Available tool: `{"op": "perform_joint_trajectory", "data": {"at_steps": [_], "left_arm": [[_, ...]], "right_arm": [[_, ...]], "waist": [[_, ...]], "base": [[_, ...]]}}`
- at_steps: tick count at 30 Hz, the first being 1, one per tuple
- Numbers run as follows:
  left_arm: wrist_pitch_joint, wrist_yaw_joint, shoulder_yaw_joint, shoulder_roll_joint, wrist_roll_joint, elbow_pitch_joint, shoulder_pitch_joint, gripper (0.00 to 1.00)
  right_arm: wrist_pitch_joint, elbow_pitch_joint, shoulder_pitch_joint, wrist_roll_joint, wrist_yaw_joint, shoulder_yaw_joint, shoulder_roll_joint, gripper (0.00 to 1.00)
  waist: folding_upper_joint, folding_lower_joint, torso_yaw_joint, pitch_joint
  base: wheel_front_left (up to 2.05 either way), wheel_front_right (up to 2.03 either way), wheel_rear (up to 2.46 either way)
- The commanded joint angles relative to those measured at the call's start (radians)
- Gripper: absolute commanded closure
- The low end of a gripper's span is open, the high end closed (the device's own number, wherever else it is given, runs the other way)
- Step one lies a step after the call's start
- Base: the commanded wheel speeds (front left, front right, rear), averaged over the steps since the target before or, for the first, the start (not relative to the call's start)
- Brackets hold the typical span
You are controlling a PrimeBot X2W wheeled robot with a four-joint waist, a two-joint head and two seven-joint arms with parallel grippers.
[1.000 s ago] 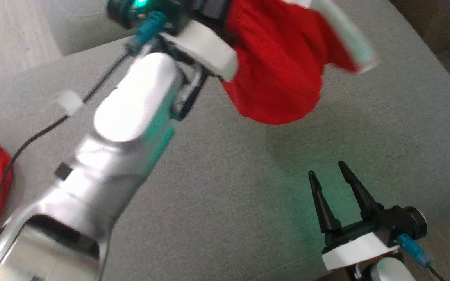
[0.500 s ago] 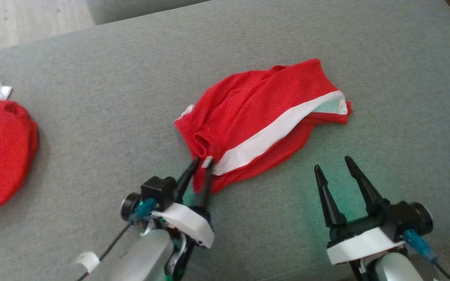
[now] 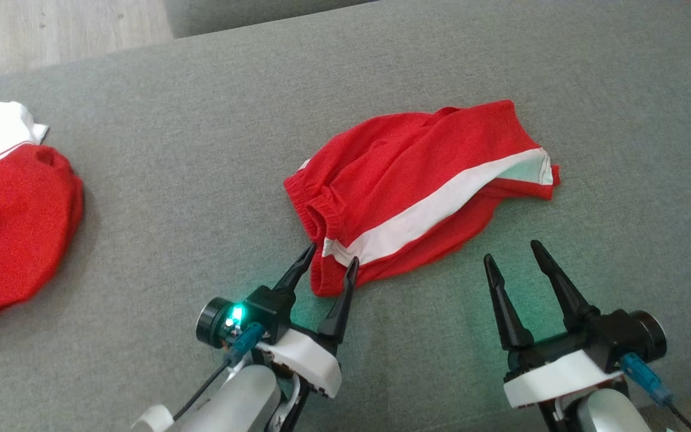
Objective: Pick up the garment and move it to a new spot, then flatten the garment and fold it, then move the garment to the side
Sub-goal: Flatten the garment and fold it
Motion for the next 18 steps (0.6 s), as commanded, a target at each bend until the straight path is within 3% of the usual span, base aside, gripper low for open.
{"op": "perform_joint_trajectory", "data": {"at_steps": [1,8,10,11,12,13,15,16,18], "left_arm": [[0.015,0.004,0.023,0.01,-0.002,-0.024,-0.025,0.0],[0.039,0.003,0.021,0.024,-0.006,-0.03,-0.045,0.02],[0.037,0.006,0.022,0.024,-0.005,-0.038,-0.052,0.25],[0.036,0.008,0.023,0.025,-0.004,-0.041,-0.055,0.47],[0.035,0.01,0.025,0.026,-0.005,-0.045,-0.056,0.56],[0.035,0.01,0.025,0.026,-0.005,-0.045,-0.056,0.56],[0.034,0.009,0.027,0.028,-0.009,-0.047,-0.058,0.93],[0.036,0.007,0.027,0.029,-0.012,-0.046,-0.058,1.0],[0.041,-0.001,0.033,0.029,-0.028,-0.041,-0.056,1.0]], "right_arm": [[-0.006,-0.029,-0.013,-0.003,-0.001,0.025,-0.012,0.0],[-0.006,-0.024,-0.018,0.0,-0.001,0.024,-0.011,0.0],[-0.006,-0.024,-0.017,0.001,-0.001,0.023,-0.013,0.0],[-0.006,-0.023,-0.016,0.0,-0.001,0.023,-0.014,0.0],[-0.006,-0.023,-0.016,0.0,-0.001,0.023,-0.015,0.0],[-0.006,-0.023,-0.016,0.0,-0.001,0.023,-0.015,0.0],[-0.006,-0.023,-0.015,0.0,-0.001,0.024,-0.017,0.0],[-0.006,-0.022,-0.014,0.0,-0.001,0.024,-0.018,0.0],[-0.006,-0.021,-0.014,0.0,-0.001,0.024,-0.019,0.0]], "waist": [[0.0,0.0,-0.003,0.002],[0.0,0.0,-0.008,0.009],[0.0,0.0,-0.006,0.01],[0.0,0.0,-0.005,0.01],[0.0,0.0,-0.004,0.009],[0.0,0.0,-0.004,0.009],[0.0,0.0,0.0,0.008],[0.0,0.0,0.001,0.007],[0.0,0.0,0.005,0.004]], "base": [[0.0,0.0,0.0],[0.0,0.0,0.0],[0.0,0.0,0.0],[0.0,0.0,0.0],[0.0,0.0,0.0],[0.0,0.0,0.0],[0.0,0.0,0.0],[0.0,0.0,0.0],[0.0,0.0,0.0]]}}
